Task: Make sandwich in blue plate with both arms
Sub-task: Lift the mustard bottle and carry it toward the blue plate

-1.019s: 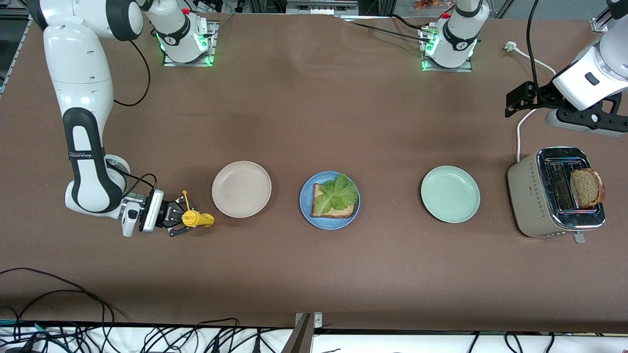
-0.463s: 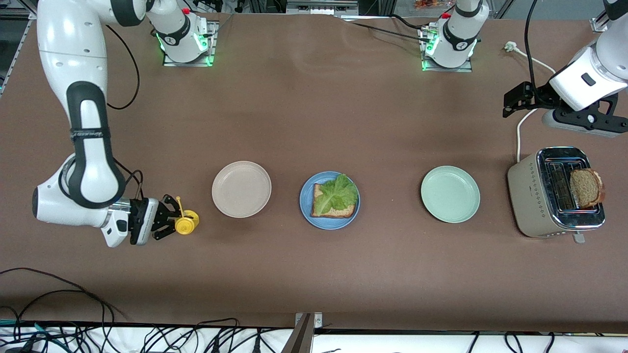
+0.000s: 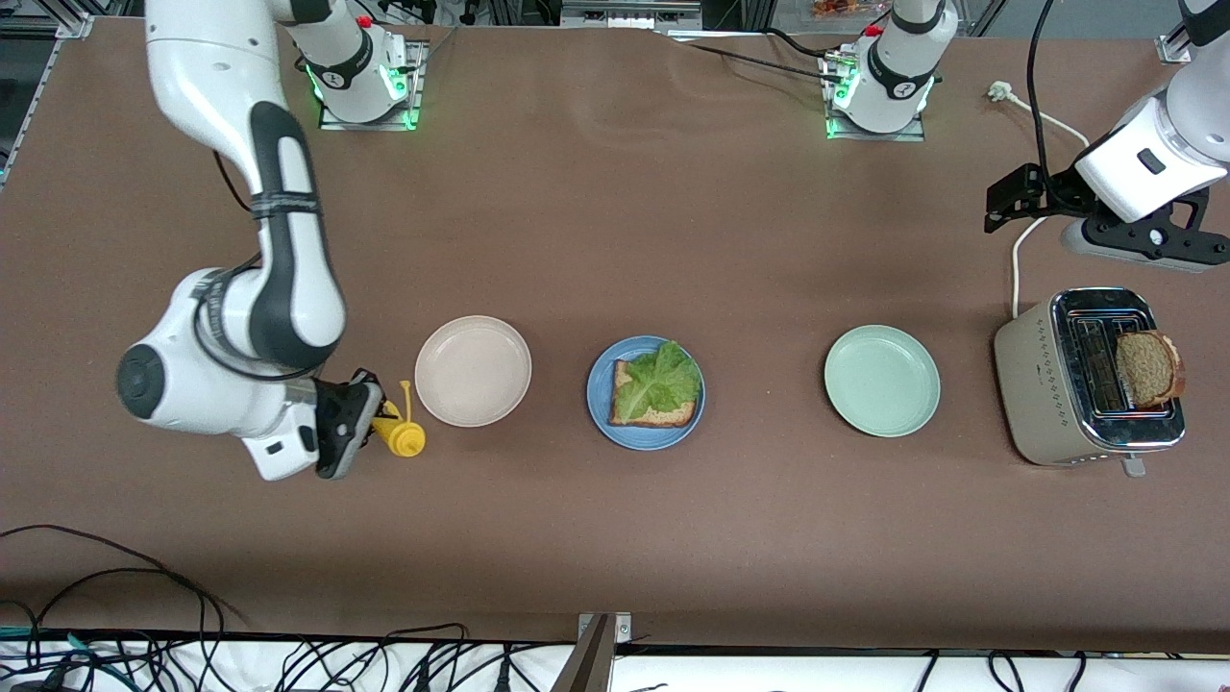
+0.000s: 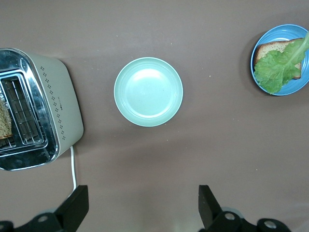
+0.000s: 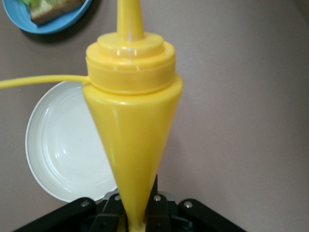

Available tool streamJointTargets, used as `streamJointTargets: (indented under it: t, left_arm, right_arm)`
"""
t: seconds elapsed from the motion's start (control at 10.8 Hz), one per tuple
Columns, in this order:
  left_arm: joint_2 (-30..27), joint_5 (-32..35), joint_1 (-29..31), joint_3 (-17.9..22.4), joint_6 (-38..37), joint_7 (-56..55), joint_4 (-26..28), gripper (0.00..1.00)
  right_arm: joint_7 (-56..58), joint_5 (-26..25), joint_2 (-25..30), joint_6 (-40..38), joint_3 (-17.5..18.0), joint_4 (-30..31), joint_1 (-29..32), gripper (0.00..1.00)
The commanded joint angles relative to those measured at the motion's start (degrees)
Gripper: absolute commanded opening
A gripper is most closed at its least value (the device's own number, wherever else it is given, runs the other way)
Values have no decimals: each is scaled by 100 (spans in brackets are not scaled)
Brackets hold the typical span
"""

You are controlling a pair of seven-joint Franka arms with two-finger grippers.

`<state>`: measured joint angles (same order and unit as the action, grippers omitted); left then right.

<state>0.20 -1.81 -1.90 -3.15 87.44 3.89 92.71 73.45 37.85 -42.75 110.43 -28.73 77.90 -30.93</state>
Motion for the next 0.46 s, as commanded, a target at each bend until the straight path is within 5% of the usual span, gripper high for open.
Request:
streamJointTargets:
  t: [0.0, 0.37]
  left_arm:
    - [51, -118, 40, 7, -43, 33, -130, 100]
    - [51, -249, 128, 16, -43, 33, -130, 100]
  right_arm:
    - [-917, -925, -23, -303, -816, -248, -1139, 0]
    - [-2261, -2918, -232, -704, -1003, -624, -2327, 0]
